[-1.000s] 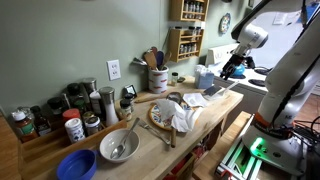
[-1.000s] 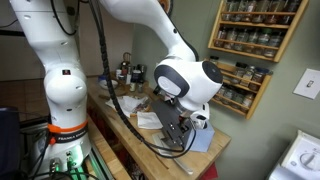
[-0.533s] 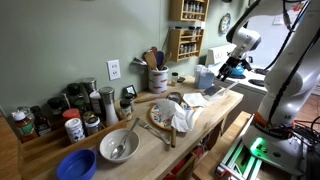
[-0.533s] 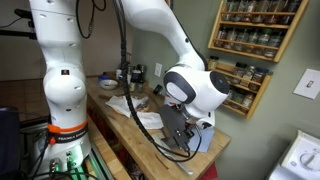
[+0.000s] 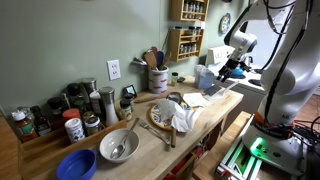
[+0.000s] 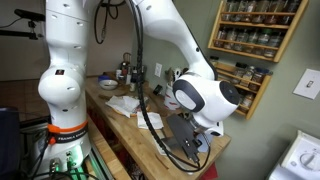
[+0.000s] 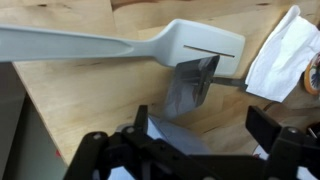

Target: Place the metal spatula in the utensil holder

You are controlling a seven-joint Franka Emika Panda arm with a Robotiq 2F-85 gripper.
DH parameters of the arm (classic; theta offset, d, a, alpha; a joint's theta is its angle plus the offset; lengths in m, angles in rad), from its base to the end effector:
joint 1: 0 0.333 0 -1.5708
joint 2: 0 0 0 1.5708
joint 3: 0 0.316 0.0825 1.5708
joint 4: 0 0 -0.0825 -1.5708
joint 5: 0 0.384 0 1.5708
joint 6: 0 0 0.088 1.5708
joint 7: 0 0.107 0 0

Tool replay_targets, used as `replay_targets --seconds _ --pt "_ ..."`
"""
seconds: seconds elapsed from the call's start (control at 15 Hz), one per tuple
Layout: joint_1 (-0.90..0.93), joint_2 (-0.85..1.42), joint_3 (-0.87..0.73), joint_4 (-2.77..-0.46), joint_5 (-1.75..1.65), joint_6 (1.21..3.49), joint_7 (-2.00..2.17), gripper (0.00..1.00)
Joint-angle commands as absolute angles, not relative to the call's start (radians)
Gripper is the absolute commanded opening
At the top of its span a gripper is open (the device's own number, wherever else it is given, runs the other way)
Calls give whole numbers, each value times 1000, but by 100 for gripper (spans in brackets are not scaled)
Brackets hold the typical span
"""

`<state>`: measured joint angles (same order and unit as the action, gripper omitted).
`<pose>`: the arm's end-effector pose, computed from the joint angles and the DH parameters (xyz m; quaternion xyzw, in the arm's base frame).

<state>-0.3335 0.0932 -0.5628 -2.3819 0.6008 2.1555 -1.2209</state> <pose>0.3099 -0.3543 0.2700 -0.9695 0.0455 -0.1015 0.2182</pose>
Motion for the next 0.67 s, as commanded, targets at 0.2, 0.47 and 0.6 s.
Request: replay_targets --seconds 0.2,0.47,0.6 --pt "-454 218 -448 -2300 642 2147 -1287 100" --pt "-487 264 -399 -2275 643 2140 -1285 100" --pt "-500 284 -379 -2265 646 2136 -1284 100"
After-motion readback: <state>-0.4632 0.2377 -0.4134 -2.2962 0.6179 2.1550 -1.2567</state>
